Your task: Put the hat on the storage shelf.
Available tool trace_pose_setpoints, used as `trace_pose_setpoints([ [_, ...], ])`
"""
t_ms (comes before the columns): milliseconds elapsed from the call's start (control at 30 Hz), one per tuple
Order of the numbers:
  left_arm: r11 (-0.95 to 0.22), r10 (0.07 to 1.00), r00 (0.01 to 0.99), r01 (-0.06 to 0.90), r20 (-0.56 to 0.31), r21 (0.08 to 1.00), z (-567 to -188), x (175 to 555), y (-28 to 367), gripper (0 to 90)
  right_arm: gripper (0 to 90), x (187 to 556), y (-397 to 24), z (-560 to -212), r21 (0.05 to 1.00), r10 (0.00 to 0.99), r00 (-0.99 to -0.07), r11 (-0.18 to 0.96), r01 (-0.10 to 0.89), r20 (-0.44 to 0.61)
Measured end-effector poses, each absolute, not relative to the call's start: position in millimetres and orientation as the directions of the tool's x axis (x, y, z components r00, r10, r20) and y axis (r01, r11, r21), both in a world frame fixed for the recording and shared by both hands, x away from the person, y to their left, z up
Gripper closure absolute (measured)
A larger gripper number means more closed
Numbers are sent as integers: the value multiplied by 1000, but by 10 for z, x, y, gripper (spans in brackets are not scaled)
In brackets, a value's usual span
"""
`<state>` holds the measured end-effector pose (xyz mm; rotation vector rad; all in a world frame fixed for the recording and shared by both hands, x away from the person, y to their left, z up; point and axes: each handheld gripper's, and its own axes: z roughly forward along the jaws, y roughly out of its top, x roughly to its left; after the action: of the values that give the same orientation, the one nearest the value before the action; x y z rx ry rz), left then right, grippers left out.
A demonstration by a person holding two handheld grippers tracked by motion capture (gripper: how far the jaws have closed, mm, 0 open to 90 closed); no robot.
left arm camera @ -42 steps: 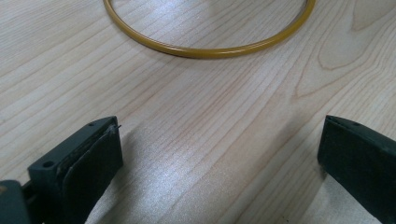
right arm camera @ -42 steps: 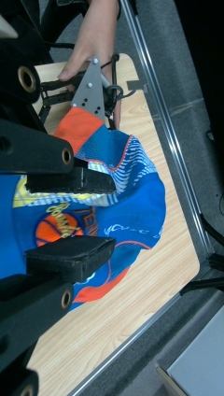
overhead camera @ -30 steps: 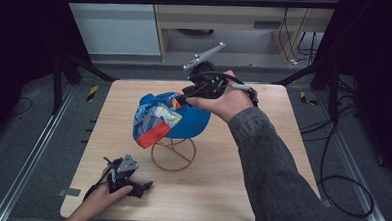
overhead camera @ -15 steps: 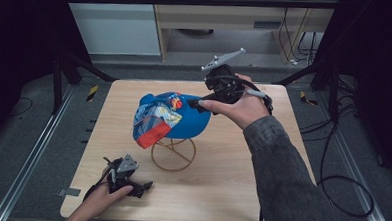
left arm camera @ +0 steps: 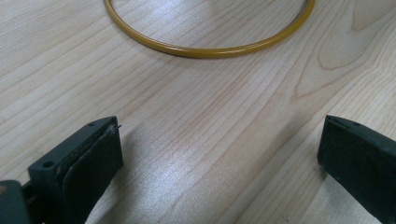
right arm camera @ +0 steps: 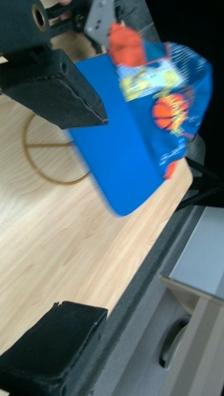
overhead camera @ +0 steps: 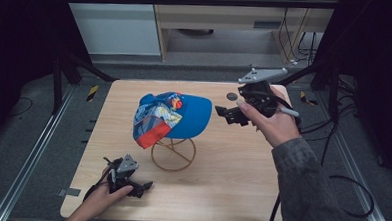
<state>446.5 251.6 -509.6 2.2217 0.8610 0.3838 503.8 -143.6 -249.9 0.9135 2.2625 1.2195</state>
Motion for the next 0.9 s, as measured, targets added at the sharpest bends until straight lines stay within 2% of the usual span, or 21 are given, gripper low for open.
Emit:
trace_pose_setpoints([
  [367, -526, 679, 734, 468, 18, 710, -5096, 4464, 2518, 0, 104, 4803, -1891, -3020, 846, 757, -652, 379, 375, -50],
  [900, -527, 678, 735, 468, 19, 710, -5095, 4464, 2518, 0, 133, 4704, -2013, -3897, 813, 791, -611, 358, 458, -4],
])
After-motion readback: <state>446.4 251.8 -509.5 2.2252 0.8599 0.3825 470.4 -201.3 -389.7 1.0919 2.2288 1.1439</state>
